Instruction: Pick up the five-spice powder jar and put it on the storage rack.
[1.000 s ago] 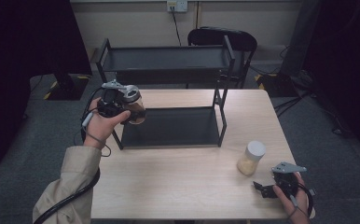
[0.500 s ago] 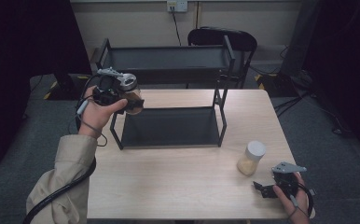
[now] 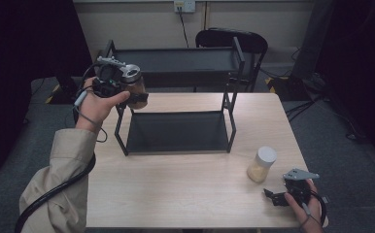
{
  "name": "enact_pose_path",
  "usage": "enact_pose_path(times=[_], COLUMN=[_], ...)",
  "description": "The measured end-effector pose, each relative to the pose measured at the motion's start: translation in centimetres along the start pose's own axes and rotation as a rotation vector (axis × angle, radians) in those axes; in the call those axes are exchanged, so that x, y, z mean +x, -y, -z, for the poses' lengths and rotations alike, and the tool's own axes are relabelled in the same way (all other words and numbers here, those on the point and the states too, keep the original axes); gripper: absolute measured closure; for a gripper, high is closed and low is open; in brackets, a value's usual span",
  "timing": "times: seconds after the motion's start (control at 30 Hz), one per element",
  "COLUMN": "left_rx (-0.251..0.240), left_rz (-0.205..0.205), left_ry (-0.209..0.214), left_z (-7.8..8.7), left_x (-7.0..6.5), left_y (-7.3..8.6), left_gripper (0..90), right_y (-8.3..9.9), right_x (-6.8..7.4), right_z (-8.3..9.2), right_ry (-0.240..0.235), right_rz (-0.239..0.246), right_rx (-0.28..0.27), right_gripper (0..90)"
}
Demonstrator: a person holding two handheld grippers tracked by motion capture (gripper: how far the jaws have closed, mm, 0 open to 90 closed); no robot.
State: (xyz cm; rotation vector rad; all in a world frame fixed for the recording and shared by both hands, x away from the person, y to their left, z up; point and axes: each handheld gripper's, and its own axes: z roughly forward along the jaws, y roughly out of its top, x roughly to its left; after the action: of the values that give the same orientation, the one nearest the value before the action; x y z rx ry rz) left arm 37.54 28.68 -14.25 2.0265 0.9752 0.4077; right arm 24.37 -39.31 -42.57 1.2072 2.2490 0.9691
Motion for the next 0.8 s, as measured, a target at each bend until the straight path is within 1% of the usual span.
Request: enact_pose_path(times=[0.1,0.47,0.57,0.8], left_rx=[0.002,-0.008,-0.009,0.000], left_rz=[-0.006,0.002,0.001,-0.010], left_ry=[-0.005,-0.011,-0.020,-0.027], left_z=[0.3,1.1,1.4,1.6], left_x=[0.0,0.0,0.0,0.1], left_y=[-0.4,-1.9,-2.5,-4.4], left_gripper=[29.9,29.9,29.9,29.9], right_y=[0.0,0.0,0.0,0.0], right_x=[0.0,0.0,0.0,0.0], right_z=[0.0,0.0,0.0,0.0], right_ry=[0.000,0.002,0.001,0.002], right_rz=[0.000,-0.002,-0.002,-0.002], right_rx=[0.000,0.000,0.000,0.000], right_gripper=[0.0,0.0,0.0,0.0])
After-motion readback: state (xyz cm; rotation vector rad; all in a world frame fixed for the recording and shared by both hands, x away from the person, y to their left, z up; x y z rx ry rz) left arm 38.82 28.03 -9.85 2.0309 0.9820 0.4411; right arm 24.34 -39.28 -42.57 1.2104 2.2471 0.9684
